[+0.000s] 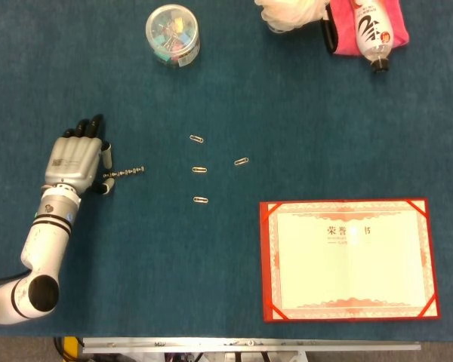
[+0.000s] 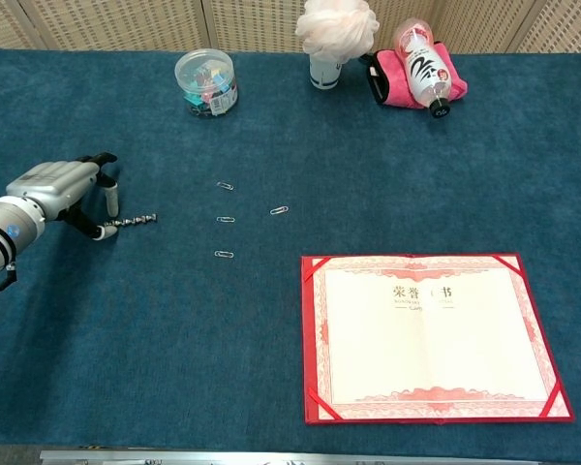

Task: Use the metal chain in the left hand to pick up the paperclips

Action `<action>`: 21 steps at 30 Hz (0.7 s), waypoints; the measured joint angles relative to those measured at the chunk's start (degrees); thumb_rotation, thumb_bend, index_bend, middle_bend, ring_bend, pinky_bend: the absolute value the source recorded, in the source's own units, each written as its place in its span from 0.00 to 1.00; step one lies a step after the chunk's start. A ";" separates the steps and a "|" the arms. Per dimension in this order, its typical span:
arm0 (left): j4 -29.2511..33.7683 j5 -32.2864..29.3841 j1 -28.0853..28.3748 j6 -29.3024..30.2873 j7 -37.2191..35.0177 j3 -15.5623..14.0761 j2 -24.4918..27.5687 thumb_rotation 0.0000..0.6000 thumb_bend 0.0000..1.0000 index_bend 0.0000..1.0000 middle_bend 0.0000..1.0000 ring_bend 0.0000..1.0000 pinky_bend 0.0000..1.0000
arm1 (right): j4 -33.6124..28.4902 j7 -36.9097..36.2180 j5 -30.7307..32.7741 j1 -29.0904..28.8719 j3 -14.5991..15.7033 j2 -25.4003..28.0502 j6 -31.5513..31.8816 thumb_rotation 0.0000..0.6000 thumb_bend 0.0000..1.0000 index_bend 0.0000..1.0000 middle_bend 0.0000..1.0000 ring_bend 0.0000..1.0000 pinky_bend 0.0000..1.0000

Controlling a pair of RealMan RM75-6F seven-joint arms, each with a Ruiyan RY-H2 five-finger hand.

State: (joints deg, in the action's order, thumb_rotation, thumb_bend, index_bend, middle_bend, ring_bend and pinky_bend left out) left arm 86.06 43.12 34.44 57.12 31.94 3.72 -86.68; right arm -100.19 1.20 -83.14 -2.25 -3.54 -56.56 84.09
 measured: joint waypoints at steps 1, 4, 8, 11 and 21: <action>-0.08 -0.09 0.02 -0.01 0.02 -0.01 -0.04 1.00 0.26 0.50 0.00 0.00 0.14 | -0.01 0.01 0.00 -0.01 0.00 0.00 -0.01 1.00 0.00 0.04 0.05 0.00 0.25; -0.29 -0.27 0.04 0.02 0.02 -0.06 -0.16 1.00 0.26 0.51 0.00 0.00 0.14 | 0.01 0.03 0.07 -0.03 -0.02 -0.01 -0.07 1.00 0.00 0.04 0.05 0.00 0.25; -0.48 -0.50 0.05 0.07 0.13 -0.16 -0.29 1.00 0.26 0.52 0.00 0.00 0.14 | -0.03 0.05 0.02 -0.01 -0.01 -0.03 -0.03 1.00 0.00 0.04 0.05 0.00 0.25; -0.54 -0.78 0.15 0.05 0.36 -0.20 -0.35 1.00 0.26 0.53 0.00 0.00 0.14 | -0.03 0.03 0.07 0.00 -0.01 -0.01 -0.05 1.00 0.00 0.04 0.05 0.00 0.25; -0.10 -1.66 0.56 -0.39 0.75 -0.29 -0.12 1.00 0.33 0.54 0.00 0.00 0.14 | -0.11 0.05 0.08 0.02 -0.02 0.05 -0.04 1.00 0.00 0.04 0.05 0.00 0.25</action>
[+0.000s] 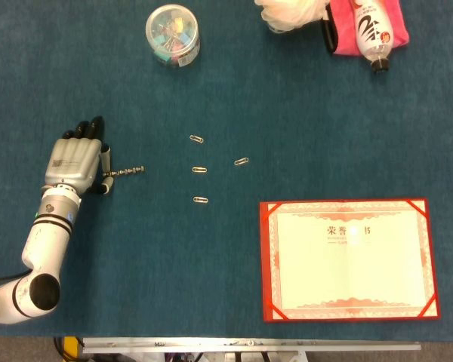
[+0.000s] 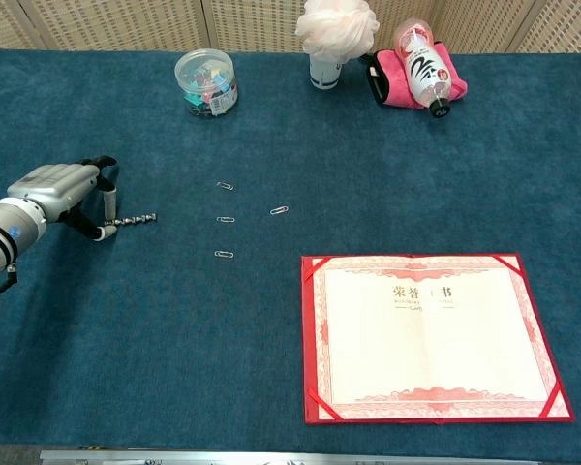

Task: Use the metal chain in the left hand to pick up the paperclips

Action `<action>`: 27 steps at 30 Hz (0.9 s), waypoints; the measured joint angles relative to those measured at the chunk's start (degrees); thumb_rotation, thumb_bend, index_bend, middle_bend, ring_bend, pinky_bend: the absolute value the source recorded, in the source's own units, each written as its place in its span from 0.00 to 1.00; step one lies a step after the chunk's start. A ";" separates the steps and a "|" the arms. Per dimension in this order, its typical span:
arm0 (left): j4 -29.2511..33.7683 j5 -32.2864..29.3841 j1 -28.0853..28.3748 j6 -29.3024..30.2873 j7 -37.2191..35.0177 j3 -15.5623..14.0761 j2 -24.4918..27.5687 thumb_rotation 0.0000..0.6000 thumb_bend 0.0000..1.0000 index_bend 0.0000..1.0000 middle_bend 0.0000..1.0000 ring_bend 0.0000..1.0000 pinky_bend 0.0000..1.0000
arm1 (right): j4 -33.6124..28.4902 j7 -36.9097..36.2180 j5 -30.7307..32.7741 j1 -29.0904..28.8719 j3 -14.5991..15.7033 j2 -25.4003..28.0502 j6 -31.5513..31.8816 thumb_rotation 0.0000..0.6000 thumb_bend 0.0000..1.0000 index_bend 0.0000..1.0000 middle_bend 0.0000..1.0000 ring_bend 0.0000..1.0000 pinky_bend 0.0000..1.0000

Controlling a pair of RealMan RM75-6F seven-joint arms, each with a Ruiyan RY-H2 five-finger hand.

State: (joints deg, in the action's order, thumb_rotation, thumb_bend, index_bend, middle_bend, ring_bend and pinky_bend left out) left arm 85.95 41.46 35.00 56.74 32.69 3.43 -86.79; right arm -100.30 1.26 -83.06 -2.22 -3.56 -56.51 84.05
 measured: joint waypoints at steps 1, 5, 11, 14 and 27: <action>0.03 -0.07 0.03 -0.03 0.02 -0.02 0.02 1.00 0.33 0.54 0.00 0.00 0.14 | -0.01 0.00 0.00 0.00 0.00 0.00 0.01 1.00 0.00 0.04 0.05 0.00 0.25; 0.11 -0.32 0.15 -0.13 0.13 -0.12 0.11 1.00 0.34 0.54 0.00 0.00 0.14 | -0.01 -0.01 -0.02 0.03 -0.01 0.00 0.06 1.00 0.00 0.04 0.05 0.00 0.25; 0.43 -0.49 0.27 -0.18 0.19 -0.28 0.30 1.00 0.36 0.54 0.00 0.00 0.14 | 0.00 -0.02 0.00 0.04 -0.02 0.00 0.07 1.00 0.00 0.04 0.05 0.00 0.25; 0.90 -0.39 0.26 0.08 0.29 -0.40 0.53 1.00 0.36 0.55 0.00 0.00 0.14 | -0.04 -0.03 -0.03 0.06 -0.04 0.03 0.14 1.00 0.00 0.04 0.05 0.00 0.25; 7.96 2.25 0.20 4.79 3.80 -1.46 3.52 1.00 0.36 0.55 0.00 0.00 0.14 | -0.20 -0.39 -0.58 0.40 -0.02 0.31 0.94 1.00 0.00 0.04 0.05 0.00 0.25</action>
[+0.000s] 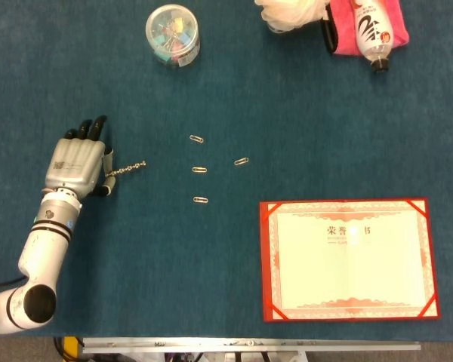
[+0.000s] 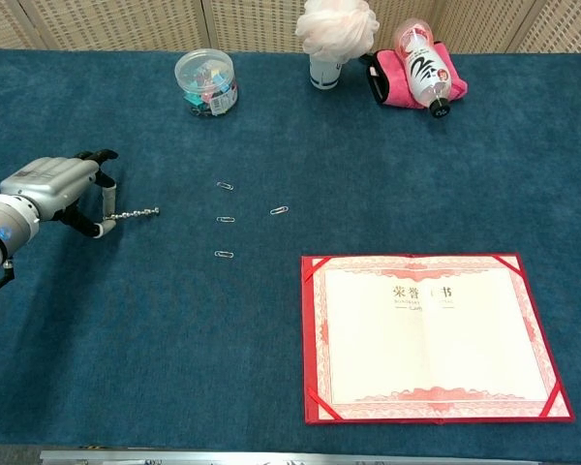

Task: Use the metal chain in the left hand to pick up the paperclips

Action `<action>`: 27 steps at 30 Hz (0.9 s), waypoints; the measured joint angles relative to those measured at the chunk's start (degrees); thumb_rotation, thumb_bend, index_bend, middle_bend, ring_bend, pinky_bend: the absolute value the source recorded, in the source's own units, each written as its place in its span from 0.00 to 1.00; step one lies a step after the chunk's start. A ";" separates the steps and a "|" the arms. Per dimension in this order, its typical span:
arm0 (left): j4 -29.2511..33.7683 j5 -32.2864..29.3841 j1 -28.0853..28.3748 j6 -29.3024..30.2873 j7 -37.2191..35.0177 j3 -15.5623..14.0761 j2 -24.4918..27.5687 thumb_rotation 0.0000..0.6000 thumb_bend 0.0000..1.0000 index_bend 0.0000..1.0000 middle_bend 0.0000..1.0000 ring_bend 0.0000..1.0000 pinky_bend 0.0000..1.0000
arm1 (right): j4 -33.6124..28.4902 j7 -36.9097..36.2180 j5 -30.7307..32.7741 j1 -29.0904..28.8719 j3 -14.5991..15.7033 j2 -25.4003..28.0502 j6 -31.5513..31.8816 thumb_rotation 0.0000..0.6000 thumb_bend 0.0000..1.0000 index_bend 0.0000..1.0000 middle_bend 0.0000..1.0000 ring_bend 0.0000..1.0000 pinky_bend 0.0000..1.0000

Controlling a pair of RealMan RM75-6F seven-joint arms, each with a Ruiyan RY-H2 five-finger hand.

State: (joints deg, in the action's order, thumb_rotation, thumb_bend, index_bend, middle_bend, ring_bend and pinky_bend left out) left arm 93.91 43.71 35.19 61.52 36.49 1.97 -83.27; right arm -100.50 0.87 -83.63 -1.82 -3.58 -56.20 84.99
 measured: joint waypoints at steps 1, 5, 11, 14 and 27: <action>0.58 0.26 0.01 0.39 0.38 -0.10 0.23 1.00 0.36 0.55 0.00 0.00 0.14 | -0.01 -0.03 -0.03 0.02 -0.01 0.03 0.06 1.00 0.00 0.04 0.05 0.00 0.25; 3.02 1.29 0.07 2.04 2.16 -0.56 1.22 1.00 0.36 0.55 0.01 0.00 0.14 | -0.01 -0.25 -0.16 0.13 -0.06 0.11 0.37 1.00 0.00 0.04 0.05 0.00 0.25; 6.77 2.85 0.16 4.45 4.93 -1.27 2.53 1.00 0.36 0.55 0.01 0.00 0.14 | -0.14 -0.55 -0.45 0.36 -0.07 0.33 0.86 1.00 0.00 0.04 0.05 0.00 0.25; 8.64 3.75 0.16 5.47 5.97 -1.61 3.10 1.00 0.36 0.55 0.01 0.00 0.14 | -0.23 -0.73 -0.59 0.48 -0.08 0.45 1.12 1.00 0.00 0.04 0.05 0.00 0.25; 14.53 7.60 -0.15 8.63 9.69 -3.32 4.33 1.00 0.36 0.55 0.01 0.00 0.14 | -0.61 -1.47 -1.05 1.05 -0.24 1.08 2.38 1.00 0.00 0.04 0.05 0.00 0.25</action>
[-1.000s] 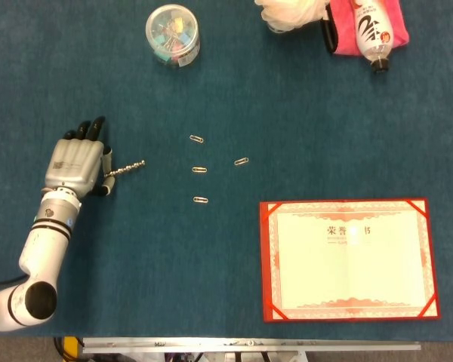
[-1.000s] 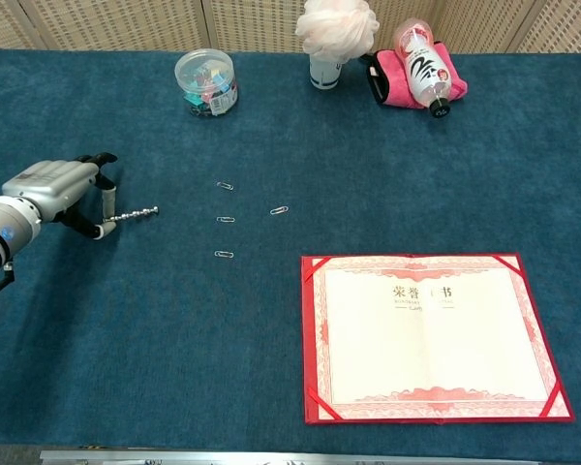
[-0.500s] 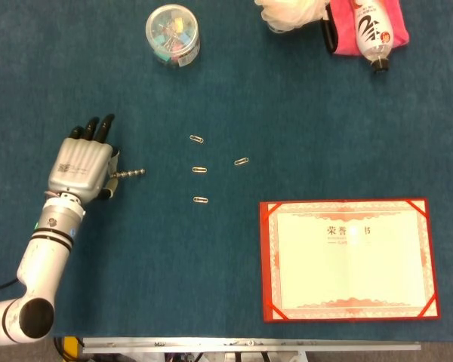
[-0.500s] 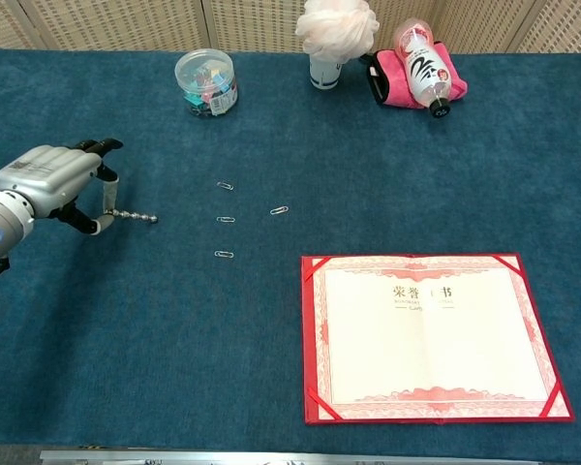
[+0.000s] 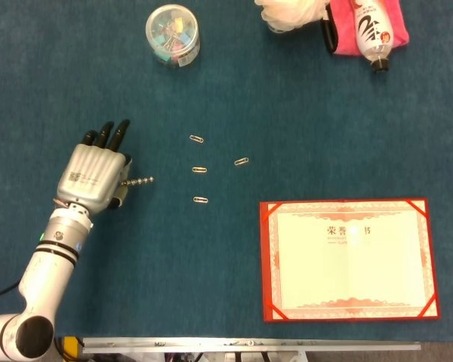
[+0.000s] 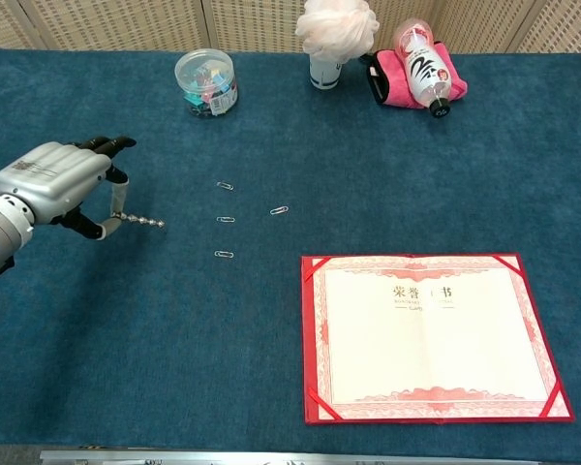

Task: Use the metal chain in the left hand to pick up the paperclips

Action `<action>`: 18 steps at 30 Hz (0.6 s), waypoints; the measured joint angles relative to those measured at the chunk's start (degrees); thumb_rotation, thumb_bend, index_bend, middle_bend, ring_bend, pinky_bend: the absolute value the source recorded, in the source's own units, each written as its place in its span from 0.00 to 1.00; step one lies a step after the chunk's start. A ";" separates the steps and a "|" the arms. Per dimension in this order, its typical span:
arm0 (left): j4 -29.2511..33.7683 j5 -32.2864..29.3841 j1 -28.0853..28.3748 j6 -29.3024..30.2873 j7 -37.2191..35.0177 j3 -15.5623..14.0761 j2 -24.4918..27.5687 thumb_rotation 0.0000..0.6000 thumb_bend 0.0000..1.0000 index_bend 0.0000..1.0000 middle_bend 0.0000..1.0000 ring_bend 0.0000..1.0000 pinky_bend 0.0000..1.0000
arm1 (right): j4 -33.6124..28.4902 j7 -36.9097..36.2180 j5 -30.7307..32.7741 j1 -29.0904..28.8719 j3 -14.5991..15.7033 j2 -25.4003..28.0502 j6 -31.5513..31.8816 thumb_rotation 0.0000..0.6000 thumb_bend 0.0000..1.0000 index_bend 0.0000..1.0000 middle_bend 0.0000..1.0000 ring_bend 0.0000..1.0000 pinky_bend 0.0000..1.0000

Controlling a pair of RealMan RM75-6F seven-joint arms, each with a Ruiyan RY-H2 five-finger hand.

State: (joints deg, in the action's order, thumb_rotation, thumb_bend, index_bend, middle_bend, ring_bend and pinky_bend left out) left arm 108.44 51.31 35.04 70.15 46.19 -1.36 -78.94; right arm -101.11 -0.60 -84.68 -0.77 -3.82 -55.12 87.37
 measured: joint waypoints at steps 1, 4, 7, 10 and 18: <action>0.45 0.34 -0.03 0.23 0.25 -0.10 0.06 1.00 0.36 0.55 0.01 0.00 0.14 | -0.01 -0.06 -0.03 0.05 -0.02 0.04 0.12 1.00 0.00 0.04 0.05 0.00 0.25; 2.01 1.60 -0.13 0.96 0.99 -0.41 0.20 1.00 0.36 0.55 0.01 0.00 0.14 | -0.11 -0.24 -0.12 0.24 -0.09 0.19 0.51 1.00 0.00 0.04 0.05 0.00 0.25; 3.39 2.82 -0.21 1.61 1.80 -0.66 0.17 1.00 0.36 0.55 0.01 0.00 0.14 | -0.21 -0.41 -0.29 0.43 -0.13 0.35 0.95 1.00 0.00 0.04 0.05 0.00 0.25; 4.43 3.35 -0.20 2.06 2.91 -0.87 -0.01 1.00 0.36 0.55 0.01 0.00 0.14 | -0.34 -0.61 -0.51 0.65 -0.16 0.55 1.41 1.00 0.00 0.04 0.05 0.00 0.25; 6.33 3.77 0.52 2.91 6.79 -0.76 -2.12 1.00 0.36 0.55 0.01 0.00 0.14 | -0.68 -1.33 -0.79 1.26 -0.33 1.14 2.59 1.00 0.00 0.04 0.05 0.00 0.25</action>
State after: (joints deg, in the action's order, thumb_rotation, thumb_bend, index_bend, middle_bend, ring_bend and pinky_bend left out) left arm 114.77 55.08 35.56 73.06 52.98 -2.12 -81.06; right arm -101.79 -1.94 -85.47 0.49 -4.15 -53.99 89.96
